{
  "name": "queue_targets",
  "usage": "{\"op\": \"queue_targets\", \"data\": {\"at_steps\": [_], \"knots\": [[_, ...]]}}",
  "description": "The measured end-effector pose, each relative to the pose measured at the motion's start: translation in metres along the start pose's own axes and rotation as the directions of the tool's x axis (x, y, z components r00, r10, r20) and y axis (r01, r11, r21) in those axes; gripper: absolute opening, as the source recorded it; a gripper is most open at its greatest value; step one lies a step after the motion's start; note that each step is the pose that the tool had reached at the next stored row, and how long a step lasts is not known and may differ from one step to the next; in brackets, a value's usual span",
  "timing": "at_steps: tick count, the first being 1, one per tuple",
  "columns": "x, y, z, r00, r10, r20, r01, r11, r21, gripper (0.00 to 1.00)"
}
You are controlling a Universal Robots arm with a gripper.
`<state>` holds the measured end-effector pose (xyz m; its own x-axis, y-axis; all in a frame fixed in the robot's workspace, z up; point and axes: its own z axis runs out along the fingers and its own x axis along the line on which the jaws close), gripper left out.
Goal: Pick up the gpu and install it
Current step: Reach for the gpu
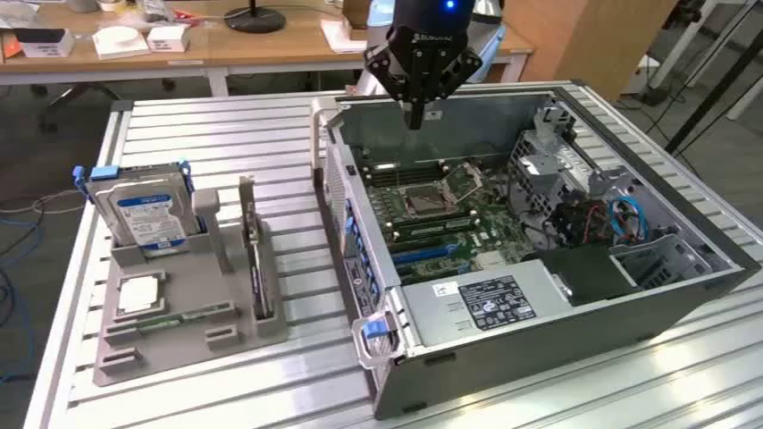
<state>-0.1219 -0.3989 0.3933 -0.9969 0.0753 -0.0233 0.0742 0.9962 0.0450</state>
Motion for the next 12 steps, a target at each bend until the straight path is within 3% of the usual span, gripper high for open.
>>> {"op": "queue_targets", "data": {"at_steps": [12], "knots": [[0.0036,-0.0003,0.0,1.0,0.0,0.0001,0.0,1.0,-0.0001,0.11]]}}
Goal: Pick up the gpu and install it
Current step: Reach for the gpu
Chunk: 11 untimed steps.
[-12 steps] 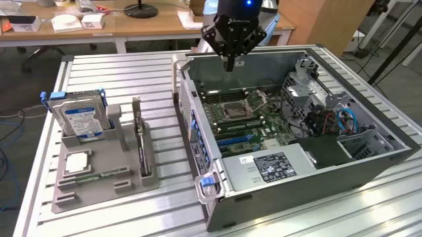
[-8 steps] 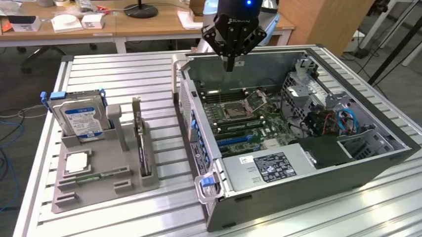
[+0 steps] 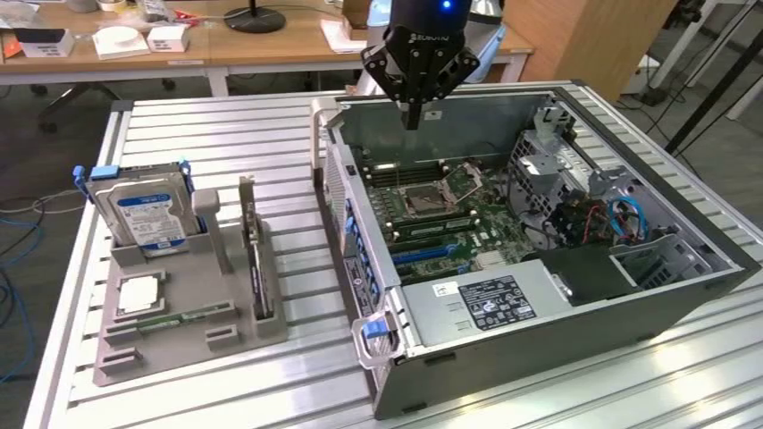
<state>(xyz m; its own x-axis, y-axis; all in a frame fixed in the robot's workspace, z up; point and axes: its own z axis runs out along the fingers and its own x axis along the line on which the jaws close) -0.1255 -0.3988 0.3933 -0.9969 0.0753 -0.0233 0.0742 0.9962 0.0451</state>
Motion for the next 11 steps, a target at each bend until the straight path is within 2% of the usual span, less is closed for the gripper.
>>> {"op": "queue_targets", "data": {"at_steps": [11], "knots": [[0.0101,-0.0008,-0.0003,1.0,0.0,-0.0001,0.0,1.0,0.0001,0.11]]}}
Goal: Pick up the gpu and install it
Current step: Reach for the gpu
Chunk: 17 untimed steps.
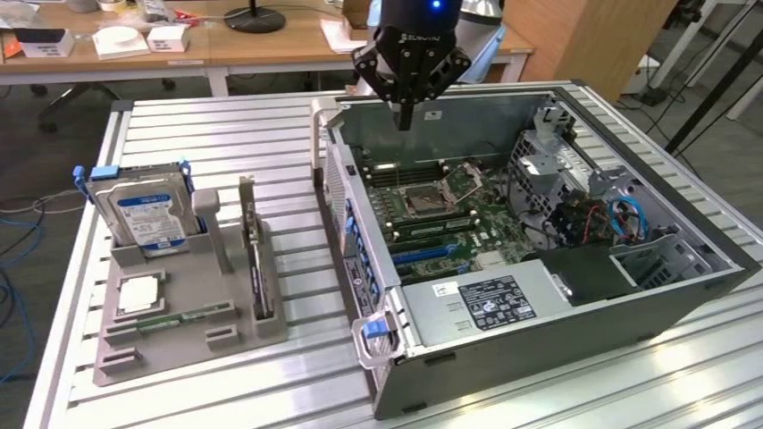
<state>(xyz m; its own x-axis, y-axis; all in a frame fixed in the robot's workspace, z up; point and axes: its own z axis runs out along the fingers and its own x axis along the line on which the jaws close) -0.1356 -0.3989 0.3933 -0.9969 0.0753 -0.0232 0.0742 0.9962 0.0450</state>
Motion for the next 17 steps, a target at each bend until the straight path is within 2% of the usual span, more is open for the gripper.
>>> {"op": "queue_targets", "data": {"at_steps": [17], "knots": [[0.012,-0.0009,-0.0003,1.0,0.0,0.0,0.0,1.0,-0.0001,0.11]]}}
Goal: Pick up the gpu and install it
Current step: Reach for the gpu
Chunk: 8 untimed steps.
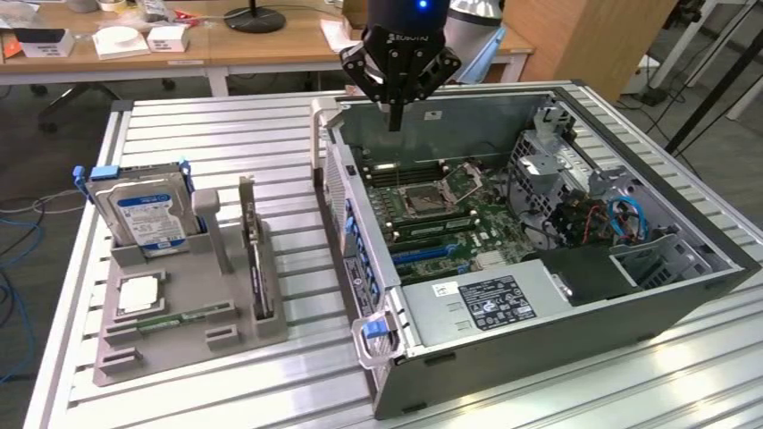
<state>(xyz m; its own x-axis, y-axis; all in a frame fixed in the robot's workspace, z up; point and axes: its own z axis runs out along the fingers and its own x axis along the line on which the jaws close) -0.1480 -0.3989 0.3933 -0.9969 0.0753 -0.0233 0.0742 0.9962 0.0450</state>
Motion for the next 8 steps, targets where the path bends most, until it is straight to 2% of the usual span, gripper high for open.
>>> {"op": "queue_targets", "data": {"at_steps": [8], "knots": [[0.0075,-0.0006,-0.0002,1.0,0.0,0.0,0.0,1.0,0.0,0.11]]}}
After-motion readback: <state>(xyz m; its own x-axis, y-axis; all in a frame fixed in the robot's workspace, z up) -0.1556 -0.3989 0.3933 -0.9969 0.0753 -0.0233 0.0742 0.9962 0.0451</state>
